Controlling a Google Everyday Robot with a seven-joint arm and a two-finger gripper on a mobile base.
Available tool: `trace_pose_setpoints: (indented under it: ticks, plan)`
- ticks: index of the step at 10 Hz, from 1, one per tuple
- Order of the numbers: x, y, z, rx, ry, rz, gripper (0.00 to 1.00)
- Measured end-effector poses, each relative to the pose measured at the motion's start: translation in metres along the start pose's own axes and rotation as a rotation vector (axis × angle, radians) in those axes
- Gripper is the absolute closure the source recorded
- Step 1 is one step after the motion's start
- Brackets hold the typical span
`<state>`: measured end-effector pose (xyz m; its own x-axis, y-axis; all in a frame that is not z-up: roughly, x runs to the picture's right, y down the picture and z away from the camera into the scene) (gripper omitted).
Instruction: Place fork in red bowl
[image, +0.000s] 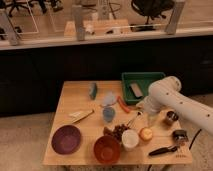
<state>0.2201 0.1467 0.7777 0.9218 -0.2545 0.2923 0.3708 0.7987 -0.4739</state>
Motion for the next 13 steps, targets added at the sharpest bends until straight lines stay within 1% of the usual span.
trace_pose_setpoints:
  ticks: [1, 2, 3, 4, 5, 6, 7, 8, 9, 10, 11, 12, 13]
  plan:
    - [-0.001, -0.001, 0.0, 0.0, -0.002, -0.002, 0.2]
    - [-0.003, -0.003, 0.002, 0.011, -0.024, -0.038, 0.2]
    - [-0.004, -0.006, 0.004, 0.028, -0.047, -0.107, 0.2]
    - [-0.004, -0.007, 0.007, 0.035, -0.06, -0.188, 0.2]
    - [-0.011, -0.012, 0.012, 0.042, -0.07, -0.294, 0.2]
    - [-0.015, -0.015, 0.016, 0.042, -0.059, -0.339, 0.2]
    - [-0.016, -0.016, 0.026, 0.035, -0.023, -0.373, 0.2]
    - [-0.014, -0.019, 0.037, 0.023, 0.014, -0.382, 0.2]
    - [-0.015, -0.023, 0.049, 0.009, 0.039, -0.392, 0.2]
    - [-0.014, -0.026, 0.055, 0.0, 0.061, -0.399, 0.2]
    - [-0.013, -0.031, 0.06, -0.008, 0.08, -0.411, 0.2]
    - [-0.012, -0.035, 0.063, -0.014, 0.09, -0.42, 0.2]
    - [-0.007, -0.044, 0.068, -0.025, 0.092, -0.446, 0.2]
